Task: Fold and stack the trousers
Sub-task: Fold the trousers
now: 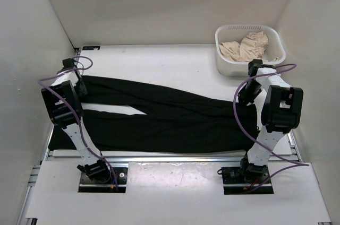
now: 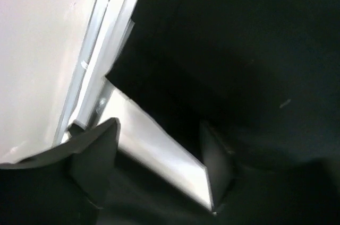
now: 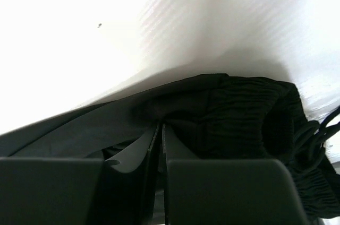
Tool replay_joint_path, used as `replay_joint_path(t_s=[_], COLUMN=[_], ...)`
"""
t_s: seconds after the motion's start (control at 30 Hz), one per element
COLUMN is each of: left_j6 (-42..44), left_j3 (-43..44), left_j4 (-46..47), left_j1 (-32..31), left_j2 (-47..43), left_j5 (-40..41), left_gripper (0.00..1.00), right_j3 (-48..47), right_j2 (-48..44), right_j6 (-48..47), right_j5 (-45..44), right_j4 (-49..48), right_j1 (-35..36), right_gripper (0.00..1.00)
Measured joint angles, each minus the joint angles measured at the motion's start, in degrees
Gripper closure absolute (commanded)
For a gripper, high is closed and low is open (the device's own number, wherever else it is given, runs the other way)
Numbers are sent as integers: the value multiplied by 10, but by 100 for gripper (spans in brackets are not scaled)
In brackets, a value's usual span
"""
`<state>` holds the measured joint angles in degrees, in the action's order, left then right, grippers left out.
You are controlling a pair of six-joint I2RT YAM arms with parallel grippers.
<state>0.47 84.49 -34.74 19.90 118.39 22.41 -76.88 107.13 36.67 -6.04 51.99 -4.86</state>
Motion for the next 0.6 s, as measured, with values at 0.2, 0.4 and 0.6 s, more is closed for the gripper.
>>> replay_joint_path(t_s=[0.2, 0.4, 0.6], left_j6=[-3, -4, -4], left_j3=[40, 173, 297], left_j4=[-82, -106, -121], left_j1=[3, -2, -1], left_j2=[-15, 1, 131], left_j5=[-62, -98, -136], left_gripper=[13, 15, 8], right_j3=[-4, -4, -4], right_j2=[0, 0, 0], right_j6=[-23, -42, -56], right_j5=[4, 7, 3], right_j4=[0, -1, 1], right_j1=[0, 0, 0], right_gripper=[92, 92, 89])
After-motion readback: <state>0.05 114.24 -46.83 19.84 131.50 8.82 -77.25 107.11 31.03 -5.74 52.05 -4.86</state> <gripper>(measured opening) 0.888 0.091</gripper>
